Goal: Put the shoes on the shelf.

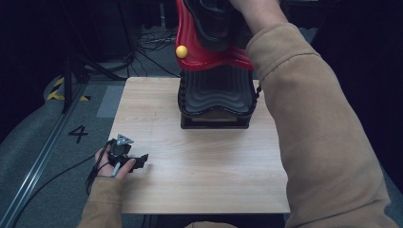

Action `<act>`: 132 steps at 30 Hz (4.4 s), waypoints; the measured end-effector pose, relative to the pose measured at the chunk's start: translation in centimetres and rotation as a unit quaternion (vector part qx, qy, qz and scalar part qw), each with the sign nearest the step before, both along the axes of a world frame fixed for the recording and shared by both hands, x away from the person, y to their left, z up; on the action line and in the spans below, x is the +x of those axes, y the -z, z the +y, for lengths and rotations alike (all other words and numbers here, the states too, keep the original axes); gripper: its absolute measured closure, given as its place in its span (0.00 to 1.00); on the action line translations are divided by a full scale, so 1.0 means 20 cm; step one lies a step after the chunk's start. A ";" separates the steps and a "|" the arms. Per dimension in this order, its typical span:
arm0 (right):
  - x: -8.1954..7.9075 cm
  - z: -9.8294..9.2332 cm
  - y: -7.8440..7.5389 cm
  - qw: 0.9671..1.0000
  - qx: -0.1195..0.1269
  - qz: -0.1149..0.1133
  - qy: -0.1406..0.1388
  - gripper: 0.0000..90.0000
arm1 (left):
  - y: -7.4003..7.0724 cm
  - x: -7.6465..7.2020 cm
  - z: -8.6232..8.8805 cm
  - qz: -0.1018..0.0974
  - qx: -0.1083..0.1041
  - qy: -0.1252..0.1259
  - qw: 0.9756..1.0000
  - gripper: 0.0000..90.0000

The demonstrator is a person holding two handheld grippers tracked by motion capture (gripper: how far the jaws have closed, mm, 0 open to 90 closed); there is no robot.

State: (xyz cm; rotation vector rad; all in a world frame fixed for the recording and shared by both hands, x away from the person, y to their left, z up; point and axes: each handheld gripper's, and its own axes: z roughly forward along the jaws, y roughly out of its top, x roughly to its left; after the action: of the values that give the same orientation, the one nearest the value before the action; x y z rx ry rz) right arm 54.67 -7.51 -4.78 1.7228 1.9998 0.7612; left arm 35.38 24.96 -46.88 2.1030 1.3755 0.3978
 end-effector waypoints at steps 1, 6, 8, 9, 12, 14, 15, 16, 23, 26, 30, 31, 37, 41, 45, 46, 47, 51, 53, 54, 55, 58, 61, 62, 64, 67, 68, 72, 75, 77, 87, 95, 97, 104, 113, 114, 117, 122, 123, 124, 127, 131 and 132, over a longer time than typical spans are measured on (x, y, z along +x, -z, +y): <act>0.02 0.01 0.00 1.000 0.002 -0.011 0.009 0.92 | 0.01 0.00 0.00 -0.006 -0.001 -0.005 1.000 0.20; 0.05 0.00 0.00 0.999 0.008 -0.022 0.032 0.92 | 0.00 0.00 0.00 -0.005 -0.003 -0.002 1.000 0.20; 0.06 0.00 0.01 0.999 0.002 -0.027 0.041 0.91 | 0.00 0.00 0.00 -0.007 -0.002 -0.002 1.000 0.20; 0.07 0.00 0.02 0.999 -0.004 -0.030 0.042 0.91 | 0.00 0.00 0.00 -0.006 -0.005 -0.003 1.000 0.20; 0.08 0.01 0.05 0.998 -0.006 -0.033 0.047 0.91 | 0.01 0.00 0.00 -0.009 -0.003 -0.001 1.000 0.20; 0.09 0.03 0.08 0.998 -0.001 -0.031 0.046 0.91 | 0.01 0.00 -0.01 -0.010 -0.004 -0.002 1.000 0.20; 0.09 0.03 0.10 0.998 0.000 -0.030 0.046 0.91 | 0.00 0.00 -0.01 -0.010 -0.004 0.002 1.000 0.20; 0.09 0.03 0.10 0.998 0.000 -0.030 0.046 0.91 | 0.00 0.00 -0.01 -0.010 -0.004 0.002 1.000 0.20; 0.13 0.04 0.18 0.998 -0.002 -0.035 0.048 0.91 | 0.00 0.00 0.00 -0.006 -0.003 0.004 1.000 0.20; 0.14 0.04 0.22 0.998 0.006 -0.027 0.055 0.90 | 0.01 0.00 -0.01 -0.010 -0.005 0.001 1.000 0.20; 0.13 0.06 0.23 0.998 0.005 -0.030 0.058 0.88 | 0.00 0.00 0.00 -0.006 -0.004 0.002 1.000 0.20; 0.13 0.06 0.22 0.998 0.006 -0.020 0.064 0.88 | 0.00 0.00 0.00 -0.004 -0.005 0.003 1.000 0.20; 0.11 0.02 0.22 0.997 0.029 0.010 0.070 0.83 | 0.00 -0.01 -0.01 -0.006 -0.005 0.004 1.000 0.20; 0.09 0.02 0.21 0.997 0.035 0.013 0.062 0.77 | 0.00 -0.01 -0.02 -0.012 -0.004 0.001 1.000 0.20; 0.07 0.01 0.19 0.998 0.042 0.012 0.045 0.69 | -0.01 -0.01 -0.02 -0.006 0.000 0.007 1.000 0.20; 0.05 0.00 0.18 0.998 0.042 0.010 0.041 0.68 | -0.01 -0.01 -0.02 -0.006 0.000 0.008 1.000 0.20; 0.04 0.00 0.17 0.998 0.046 0.007 0.038 0.66 | -0.01 -0.01 -0.02 -0.006 0.001 0.010 1.000 0.20; -0.01 -0.05 0.12 0.998 0.059 -0.003 0.025 0.63 | -0.01 -0.01 -0.03 -0.012 -0.001 0.006 1.000 0.20; -0.02 -0.07 0.10 0.998 0.060 -0.005 0.020 0.63 | -0.01 -0.01 -0.03 -0.013 -0.001 0.006 1.000 0.20; -0.04 -0.08 0.08 0.998 0.066 -0.008 0.011 0.62 | -0.01 -0.01 -0.03 -0.014 0.001 0.004 1.000 0.20; -0.06 -0.10 0.08 0.998 0.067 -0.012 0.006 0.61 | -0.02 -0.01 -0.03 -0.013 0.002 0.004 1.000 0.20; -0.14 -0.18 0.02 0.997 0.067 -0.029 -0.033 0.58 | -0.02 -0.01 -0.03 -0.010 0.005 0.008 1.000 0.20; -0.21 -0.25 -0.01 0.995 0.069 -0.040 -0.066 0.56 | -0.03 -0.01 -0.04 -0.015 0.005 0.006 1.000 0.20; -0.23 -0.28 -0.01 0.994 0.070 -0.042 -0.076 0.56 | -0.03 -0.01 -0.04 -0.016 0.005 0.006 1.000 0.20; -0.28 -0.33 -0.02 0.993 0.067 -0.045 -0.091 0.55 | -0.03 -0.01 -0.04 -0.011 0.006 0.009 1.000 0.20; -0.36 -0.43 -0.01 0.990 0.060 -0.052 -0.115 0.55 | -0.04 -0.01 -0.03 -0.013 0.005 0.005 1.000 0.20; -0.39 -0.47 -0.01 0.990 0.057 -0.052 -0.121 0.54 | -0.04 -0.01 -0.04 -0.019 0.006 0.001 1.000 0.20; -0.48 -0.58 0.01 0.988 0.052 -0.054 -0.136 0.53 | -0.05 -0.02 -0.03 -0.012 0.007 0.002 1.000 0.20; -0.51 -0.62 0.02 0.987 0.048 -0.057 -0.141 0.53 | -0.05 -0.02 -0.03 -0.011 0.006 0.001 1.000 0.20; -0.54 -0.66 0.03 0.987 0.044 -0.059 -0.144 0.52 | -0.04 -0.02 -0.02 -0.016 0.007 -0.001 1.000 0.20; -0.65 -0.77 0.11 0.981 0.027 -0.061 -0.179 0.49 | -0.05 -0.02 -0.01 -0.012 0.008 0.000 1.000 0.20; -0.74 -0.86 0.34 0.971 0.024 -0.061 -0.231 0.47 | -0.05 -0.04 -0.02 -0.011 0.010 -0.002 1.000 0.21; -0.75 -0.87 0.40 0.968 0.026 -0.057 -0.243 0.47 | -0.05 -0.05 -0.02 -0.012 0.011 -0.004 1.000 0.21; -0.77 -0.94 0.65 0.960 0.024 -0.051 -0.274 0.47 | -0.05 -0.09 0.00 -0.017 0.013 -0.010 1.000 0.21; -0.78 -0.99 0.90 0.951 0.017 -0.049 -0.304 0.46 | -0.06 -0.12 0.01 -0.023 0.013 -0.016 1.000 0.21; -0.77 -1.00 0.93 0.952 0.017 -0.047 -0.303 0.46 | -0.06 -0.12 0.01 -0.023 0.012 -0.015 1.000 0.21; -0.77 -1.01 1.00 0.950 0.018 -0.046 -0.310 0.46 | -0.06 -0.12 0.01 -0.019 0.014 -0.010 1.000 0.21; -0.77 -1.03 1.16 0.943 0.016 -0.040 -0.330 0.44 | -0.05 -0.12 0.00 -0.021 0.011 -0.011 1.000 0.21; -0.77 -1.04 1.19 0.941 0.015 -0.040 -0.335 0.43 | -0.05 -0.13 0.00 -0.018 0.011 -0.011 1.000 0.21; -0.77 -1.04 1.22 0.939 0.016 -0.040 -0.340 0.43 | -0.05 -0.13 0.00 -0.018 0.012 -0.011 1.000 0.21; -0.78 -1.04 1.32 0.933 0.018 -0.038 -0.357 0.43 | -0.05 -0.12 -0.01 -0.019 0.015 -0.007 1.000 0.21; -0.79 -1.04 1.47 0.926 0.028 -0.034 -0.374 0.42 | -0.05 -0.12 -0.01 -0.019 0.015 -0.007 1.000 0.21; -0.79 -1.04 1.49 0.926 0.030 -0.034 -0.375 0.42 | -0.05 -0.12 -0.01 -0.019 0.016 -0.006 1.000 0.21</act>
State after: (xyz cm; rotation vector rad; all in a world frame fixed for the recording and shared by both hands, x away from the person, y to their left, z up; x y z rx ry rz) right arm 38.84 -28.26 -34.54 0.8890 2.6139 1.0970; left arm 32.96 24.75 -45.95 2.1019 1.3696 0.4658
